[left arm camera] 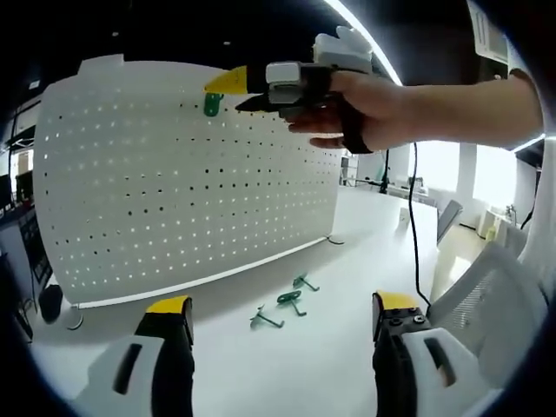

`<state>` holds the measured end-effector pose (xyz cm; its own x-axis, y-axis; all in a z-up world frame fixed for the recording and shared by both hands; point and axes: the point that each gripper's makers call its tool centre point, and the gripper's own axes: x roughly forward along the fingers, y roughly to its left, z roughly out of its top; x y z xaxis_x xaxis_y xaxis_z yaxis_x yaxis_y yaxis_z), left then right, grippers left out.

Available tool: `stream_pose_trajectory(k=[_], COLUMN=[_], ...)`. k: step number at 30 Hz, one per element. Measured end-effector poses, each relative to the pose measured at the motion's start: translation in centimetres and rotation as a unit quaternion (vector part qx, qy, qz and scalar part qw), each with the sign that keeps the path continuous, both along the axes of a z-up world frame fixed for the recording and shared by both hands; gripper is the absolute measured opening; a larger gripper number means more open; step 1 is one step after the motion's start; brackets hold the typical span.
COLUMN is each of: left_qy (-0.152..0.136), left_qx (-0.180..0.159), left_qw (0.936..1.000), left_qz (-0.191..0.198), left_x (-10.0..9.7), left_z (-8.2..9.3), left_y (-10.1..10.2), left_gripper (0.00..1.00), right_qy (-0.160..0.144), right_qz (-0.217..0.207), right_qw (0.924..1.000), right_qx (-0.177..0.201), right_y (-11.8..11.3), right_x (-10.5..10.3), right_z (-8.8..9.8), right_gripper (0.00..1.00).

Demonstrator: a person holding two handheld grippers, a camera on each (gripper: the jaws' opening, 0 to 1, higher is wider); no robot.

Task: Insert the hook assembly into the mounting plate slot until the hook locks in place.

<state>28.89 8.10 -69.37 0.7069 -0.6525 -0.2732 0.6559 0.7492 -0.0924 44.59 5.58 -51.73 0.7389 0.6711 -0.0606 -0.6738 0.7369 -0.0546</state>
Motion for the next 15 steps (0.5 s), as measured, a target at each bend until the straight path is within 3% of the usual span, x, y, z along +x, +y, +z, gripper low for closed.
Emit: stream_pose_trajectory(k=[7, 15], left_qy=[-0.005, -0.007], left_qx=[-0.001, -0.001], left_qw=[1.0000, 1.0000], left_qz=[0.001, 0.002], left_x=[0.1, 0.1], left_z=[0.3, 0.6], left_y=[0.0, 0.2], left_gripper=[0.87, 0.88], right_qy=[0.000, 0.015], right_qz=[0.026, 0.024], right_qw=[0.9996, 0.9994], right_qx=[-0.008, -0.018], right_y=[-1.5, -3.9], right_x=[-2.1, -4.3], right_z=[-1.0, -3.8], right_gripper=[0.59, 0.63])
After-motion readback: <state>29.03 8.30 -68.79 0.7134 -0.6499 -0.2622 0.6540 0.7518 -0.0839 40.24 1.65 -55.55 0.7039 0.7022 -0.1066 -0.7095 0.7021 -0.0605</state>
